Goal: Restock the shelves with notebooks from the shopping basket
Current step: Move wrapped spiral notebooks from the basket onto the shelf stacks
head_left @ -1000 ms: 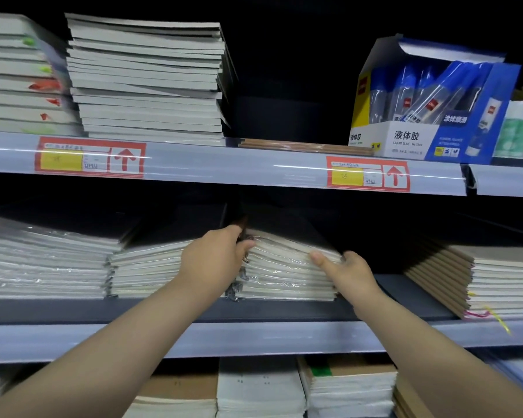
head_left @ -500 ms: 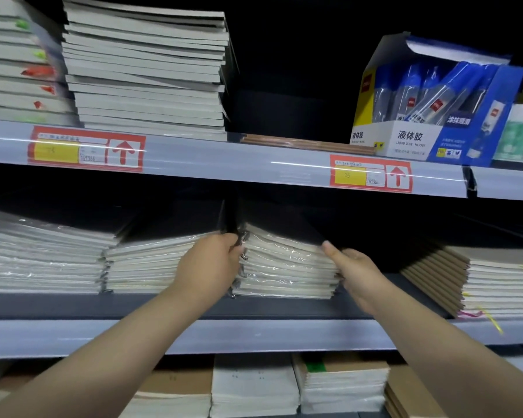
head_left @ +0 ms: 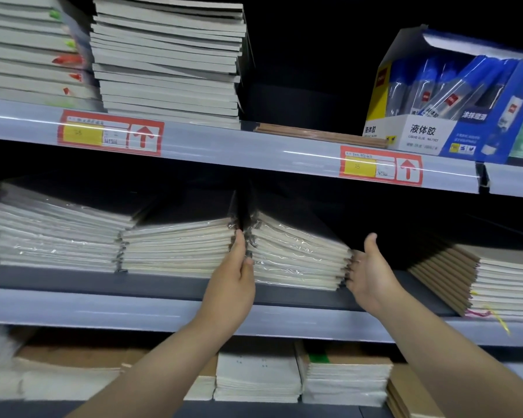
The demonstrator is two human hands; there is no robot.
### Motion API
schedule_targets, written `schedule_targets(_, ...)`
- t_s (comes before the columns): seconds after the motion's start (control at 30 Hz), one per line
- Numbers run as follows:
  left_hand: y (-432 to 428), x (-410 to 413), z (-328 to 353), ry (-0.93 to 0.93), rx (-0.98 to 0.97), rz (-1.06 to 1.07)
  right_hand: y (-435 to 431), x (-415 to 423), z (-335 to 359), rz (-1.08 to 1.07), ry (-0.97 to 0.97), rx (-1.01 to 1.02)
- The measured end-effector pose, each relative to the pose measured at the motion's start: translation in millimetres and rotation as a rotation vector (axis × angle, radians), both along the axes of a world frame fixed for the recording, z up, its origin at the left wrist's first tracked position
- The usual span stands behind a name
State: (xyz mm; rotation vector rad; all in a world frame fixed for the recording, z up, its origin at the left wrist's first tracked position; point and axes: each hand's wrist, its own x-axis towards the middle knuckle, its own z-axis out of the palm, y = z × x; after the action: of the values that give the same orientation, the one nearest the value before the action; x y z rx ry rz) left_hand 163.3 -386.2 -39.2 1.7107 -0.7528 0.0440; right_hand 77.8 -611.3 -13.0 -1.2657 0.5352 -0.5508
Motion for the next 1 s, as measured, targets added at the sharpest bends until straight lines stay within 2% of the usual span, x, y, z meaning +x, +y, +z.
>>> schedule_targets(0.17,-1,6,-6,-0.001,-0.021,0.012,-5,4,-2,-0.035,-0.004,-0.025)
schedule_targets(0.37,-5,10,-9,-0.144,0.105,0.063,-17,8,-4,-0.119,0.059,-0.082)
schedule_targets(0.5,-16,16,-1,-0.184,0.293,0.225,-17,16,-9,-0.149,0.182,-0.228)
schedule_targets(0.63,-20,16,0,-0.18,0.357,0.253,-21,21,-16,-0.181,0.143,-0.241)
schedule_targets(0.77,-19,20,-2,-0.183,0.333,0.219,-19,26,-15,-0.236,0.086,-0.163)
schedule_targets(0.9,-20,19,-2,-0.133,0.226,0.241,-17,29,-15,-0.205,0.085,-0.147)
schedule_targets(1.0,-21,18,-4,-0.132,0.238,0.267,-14,26,-16,-0.171,0.063,-0.118)
